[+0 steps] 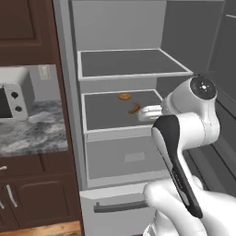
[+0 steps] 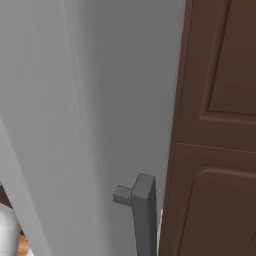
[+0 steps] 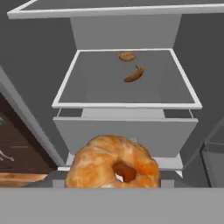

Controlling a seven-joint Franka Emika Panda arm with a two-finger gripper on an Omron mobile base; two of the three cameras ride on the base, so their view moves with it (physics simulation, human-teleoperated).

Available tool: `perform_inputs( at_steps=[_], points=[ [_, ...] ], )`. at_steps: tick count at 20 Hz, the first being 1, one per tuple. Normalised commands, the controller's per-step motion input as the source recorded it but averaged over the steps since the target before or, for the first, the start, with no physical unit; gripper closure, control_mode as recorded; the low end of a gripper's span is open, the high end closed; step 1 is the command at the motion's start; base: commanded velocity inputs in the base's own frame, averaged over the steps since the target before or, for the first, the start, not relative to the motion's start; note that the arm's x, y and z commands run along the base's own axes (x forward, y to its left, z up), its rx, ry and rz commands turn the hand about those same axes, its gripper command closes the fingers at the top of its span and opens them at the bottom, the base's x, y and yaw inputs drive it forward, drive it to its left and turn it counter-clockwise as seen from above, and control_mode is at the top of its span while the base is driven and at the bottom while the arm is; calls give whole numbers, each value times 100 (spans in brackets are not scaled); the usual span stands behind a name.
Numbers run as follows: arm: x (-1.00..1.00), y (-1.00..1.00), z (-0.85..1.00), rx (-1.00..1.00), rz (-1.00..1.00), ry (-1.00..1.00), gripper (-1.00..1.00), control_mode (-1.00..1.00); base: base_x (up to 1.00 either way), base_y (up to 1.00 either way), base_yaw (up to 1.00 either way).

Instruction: Pick the banana and tangerine from the fridge and place them on the plate next to the blender to make a fruit smoothie.

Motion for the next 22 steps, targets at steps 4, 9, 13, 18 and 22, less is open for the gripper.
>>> perform_inputs(
  at_steps=[4, 9, 13, 18, 22],
  points=[
    [0, 0, 0, 0, 0, 0, 100, 100, -98, 17, 60],
    [0, 0, 0, 0, 0, 0, 100, 100, -45, 82, 82],
    [0, 0, 0, 0, 0, 0, 100, 100, -5, 98, 80],
    [0, 0, 0, 0, 0, 0, 100, 100, 41, 93, 64],
    [0, 0, 0, 0, 0, 0, 100, 100, 61, 72, 64]
  ],
)
